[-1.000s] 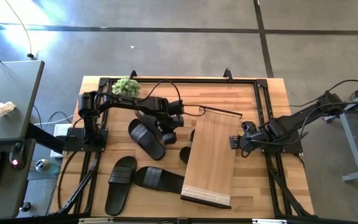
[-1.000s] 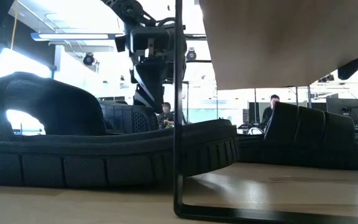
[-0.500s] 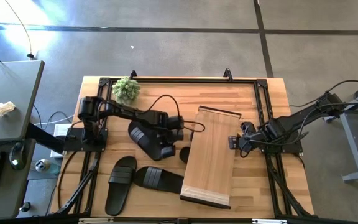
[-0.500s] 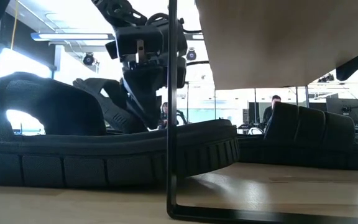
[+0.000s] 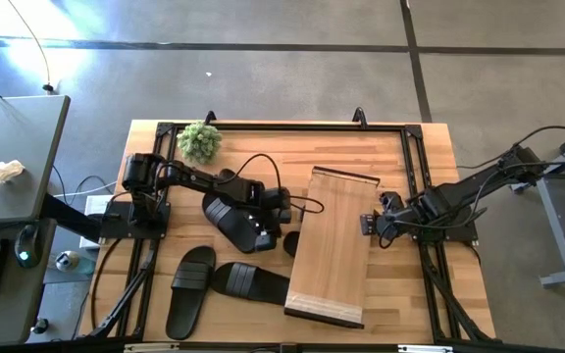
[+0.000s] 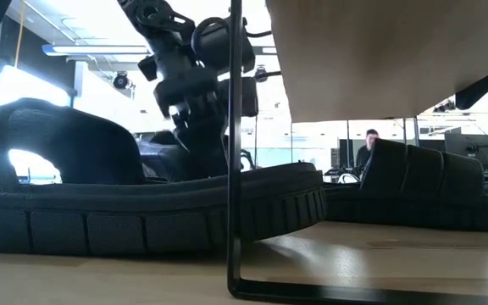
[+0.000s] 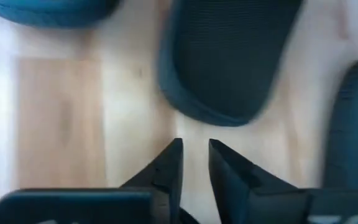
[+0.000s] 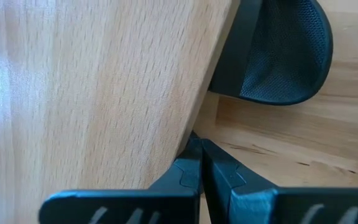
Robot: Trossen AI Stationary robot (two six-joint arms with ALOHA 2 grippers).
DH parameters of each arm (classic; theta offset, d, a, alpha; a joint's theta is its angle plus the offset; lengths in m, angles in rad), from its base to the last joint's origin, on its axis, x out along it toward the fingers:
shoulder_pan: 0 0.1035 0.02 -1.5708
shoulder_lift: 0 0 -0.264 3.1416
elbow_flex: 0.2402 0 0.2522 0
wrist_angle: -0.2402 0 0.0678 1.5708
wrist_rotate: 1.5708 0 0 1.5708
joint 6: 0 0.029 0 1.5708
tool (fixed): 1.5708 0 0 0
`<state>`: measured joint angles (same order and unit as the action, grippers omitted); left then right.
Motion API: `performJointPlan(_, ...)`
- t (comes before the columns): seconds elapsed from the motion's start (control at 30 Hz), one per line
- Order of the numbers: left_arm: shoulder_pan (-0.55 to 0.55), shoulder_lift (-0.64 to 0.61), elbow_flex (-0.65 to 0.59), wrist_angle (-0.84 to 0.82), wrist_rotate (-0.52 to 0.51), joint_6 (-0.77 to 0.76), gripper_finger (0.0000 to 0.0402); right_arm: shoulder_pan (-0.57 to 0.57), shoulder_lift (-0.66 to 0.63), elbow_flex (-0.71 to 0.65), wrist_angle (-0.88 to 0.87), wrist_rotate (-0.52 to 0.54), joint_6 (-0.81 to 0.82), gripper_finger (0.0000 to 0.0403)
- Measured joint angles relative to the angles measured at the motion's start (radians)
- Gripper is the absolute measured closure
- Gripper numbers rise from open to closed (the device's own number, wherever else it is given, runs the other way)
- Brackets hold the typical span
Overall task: Pick and place slides into the shelf
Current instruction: Put the black slide under the shelf
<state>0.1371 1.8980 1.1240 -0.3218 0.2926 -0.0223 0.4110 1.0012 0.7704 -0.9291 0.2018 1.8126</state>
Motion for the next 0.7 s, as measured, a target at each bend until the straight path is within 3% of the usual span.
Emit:
performJointPlan(0.2, -0.004, -0.002, 0.000, -0.003, -0.019, 0.099, 0.0397, 0.000, 0.000, 0.000, -0.002, -0.003, -0.015, 0.0403)
performJointPlan(0.47, -0.031, -0.003, -0.002, -0.064, -0.115, 0.130, 0.0379, 0.002, 0.000, 0.000, -0.008, -0.004, -0.020, 0.0403)
performJointPlan(0.7, -0.088, -0.005, -0.002, -0.008, -0.157, 0.158, 0.0393, 0.002, 0.000, 0.000, -0.012, -0.019, -0.038, 0.0403)
